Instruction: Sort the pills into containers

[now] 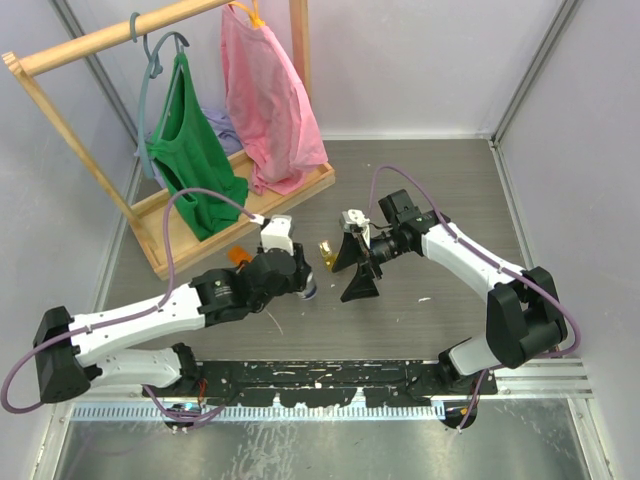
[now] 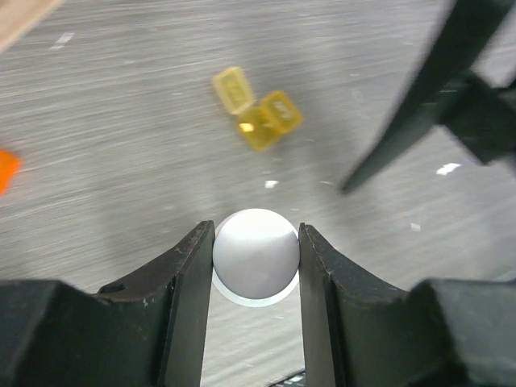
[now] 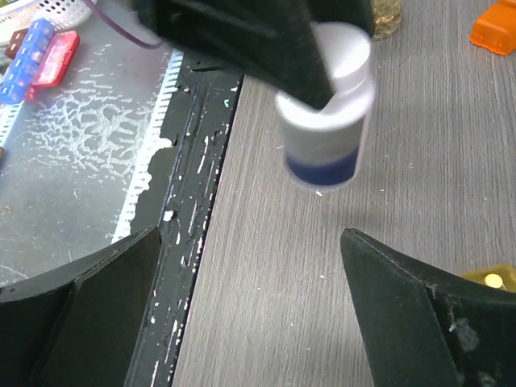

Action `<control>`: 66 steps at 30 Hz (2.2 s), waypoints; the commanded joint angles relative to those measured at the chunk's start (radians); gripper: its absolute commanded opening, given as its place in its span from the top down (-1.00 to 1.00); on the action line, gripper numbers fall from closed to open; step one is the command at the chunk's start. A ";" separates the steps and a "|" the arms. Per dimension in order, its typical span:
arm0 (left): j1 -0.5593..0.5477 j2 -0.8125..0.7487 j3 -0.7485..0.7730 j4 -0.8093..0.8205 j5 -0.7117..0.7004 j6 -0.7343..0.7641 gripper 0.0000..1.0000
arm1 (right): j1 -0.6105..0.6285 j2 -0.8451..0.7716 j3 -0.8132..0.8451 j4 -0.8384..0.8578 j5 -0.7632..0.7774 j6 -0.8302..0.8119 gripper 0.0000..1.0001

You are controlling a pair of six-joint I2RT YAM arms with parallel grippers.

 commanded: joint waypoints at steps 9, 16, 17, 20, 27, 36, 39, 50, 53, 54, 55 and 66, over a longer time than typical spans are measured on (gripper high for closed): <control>0.316 -0.155 -0.200 0.037 -0.164 0.177 1.00 | 0.002 -0.004 0.043 0.003 0.021 -0.025 -0.99; 0.489 -0.144 -0.214 0.053 -0.175 0.219 1.00 | 0.002 0.002 0.043 0.005 0.021 -0.025 -0.99; 0.502 -0.141 -0.213 0.062 -0.177 0.230 1.00 | 0.003 0.002 0.043 0.005 0.022 -0.026 -0.99; 0.542 -0.123 -0.215 0.073 -0.203 0.241 1.00 | 0.002 0.001 0.042 0.005 0.025 -0.026 -0.99; 0.633 -0.109 -0.265 0.112 -0.188 0.221 0.96 | 0.002 0.005 0.042 0.005 0.024 -0.026 -1.00; 0.722 -0.056 -0.287 0.079 -0.167 0.132 0.47 | 0.000 0.000 0.012 0.117 0.122 0.093 -0.99; 0.723 -0.079 -0.287 0.055 -0.174 0.108 -0.14 | -0.001 -0.001 -0.006 0.192 0.179 0.164 -1.00; 0.723 -0.412 -0.294 0.030 0.297 0.198 -0.77 | -0.122 0.015 -0.153 0.640 0.298 0.711 -0.99; 0.723 -0.473 -0.331 0.122 0.521 0.157 -0.96 | -0.140 0.025 -0.202 0.779 0.296 0.858 -0.99; 0.723 -0.481 -0.349 0.192 0.607 0.123 -0.96 | -0.143 0.037 -0.211 0.809 0.293 0.889 -0.99; 0.723 -0.482 -0.374 0.257 0.671 0.081 -0.96 | -0.144 0.048 -0.215 0.839 0.292 0.922 -1.00; 0.655 -0.157 -0.395 0.660 0.819 -0.176 -0.52 | -0.189 0.254 -0.136 0.792 0.366 1.004 -0.74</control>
